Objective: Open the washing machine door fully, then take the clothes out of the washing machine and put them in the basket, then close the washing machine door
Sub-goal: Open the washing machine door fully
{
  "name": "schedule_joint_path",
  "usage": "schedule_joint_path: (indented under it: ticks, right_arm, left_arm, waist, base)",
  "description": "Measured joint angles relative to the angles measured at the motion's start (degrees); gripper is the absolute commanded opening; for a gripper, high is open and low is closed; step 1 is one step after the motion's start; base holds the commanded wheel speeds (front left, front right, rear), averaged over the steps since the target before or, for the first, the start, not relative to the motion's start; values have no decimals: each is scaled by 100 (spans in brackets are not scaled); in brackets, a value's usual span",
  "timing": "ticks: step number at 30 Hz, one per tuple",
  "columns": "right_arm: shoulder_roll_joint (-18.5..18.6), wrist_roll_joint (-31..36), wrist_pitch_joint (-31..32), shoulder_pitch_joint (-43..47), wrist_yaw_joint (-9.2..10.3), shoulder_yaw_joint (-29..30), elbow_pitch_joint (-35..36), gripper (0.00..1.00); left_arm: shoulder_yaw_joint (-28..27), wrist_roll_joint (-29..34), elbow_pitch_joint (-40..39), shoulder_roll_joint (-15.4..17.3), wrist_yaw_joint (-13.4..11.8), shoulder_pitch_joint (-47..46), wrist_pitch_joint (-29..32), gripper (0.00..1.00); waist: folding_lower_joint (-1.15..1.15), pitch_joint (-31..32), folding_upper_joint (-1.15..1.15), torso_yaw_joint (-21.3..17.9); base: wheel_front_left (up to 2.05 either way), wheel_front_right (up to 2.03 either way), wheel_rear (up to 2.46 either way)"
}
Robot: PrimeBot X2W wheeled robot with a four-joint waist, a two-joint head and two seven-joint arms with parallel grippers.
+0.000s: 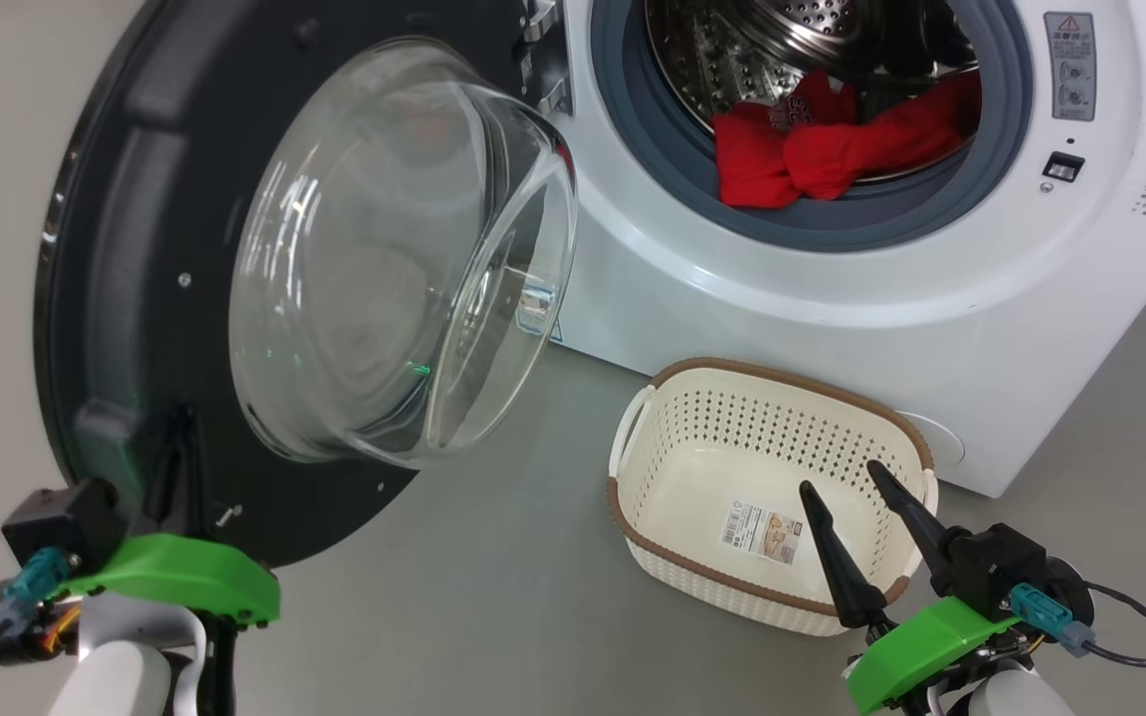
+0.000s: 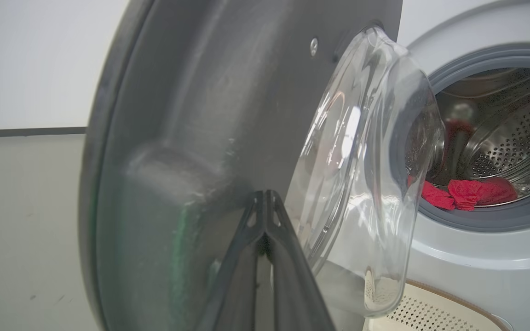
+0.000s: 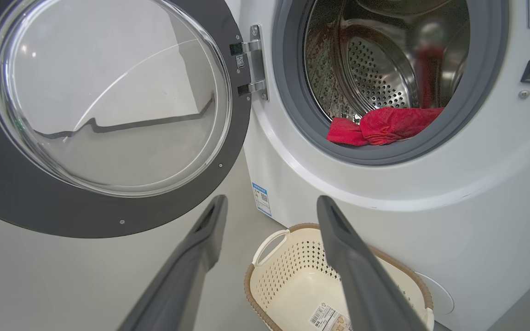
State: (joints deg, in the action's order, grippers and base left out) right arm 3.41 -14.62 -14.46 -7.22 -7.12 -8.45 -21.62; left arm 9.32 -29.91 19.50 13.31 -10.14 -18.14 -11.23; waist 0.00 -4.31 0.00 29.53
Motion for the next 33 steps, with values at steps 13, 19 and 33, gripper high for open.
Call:
schedule_joint_path:
  ticks: [13,19,33]
  right_arm:
    - [162,0,0,-33,0,-80,12,100]
    - [208,2,0,-46,0,-142,12,100]
    - [361,3,0,-270,0,-208,9,100]
  left_arm:
    - [-260,-70,799,1,65,-688,-256,0]
    - [-402,-88,1203,-29,220,-973,-307,0]
    - [-1078,109,1647,-168,438,-1440,-308,0]
  waist:
    - [0,-348,0,38]
    - [0,-481,0,49]
    - [0,-702,0,-2]
  base:
    - [0,0,0]
    - [0,0,0]
    - [0,0,0]
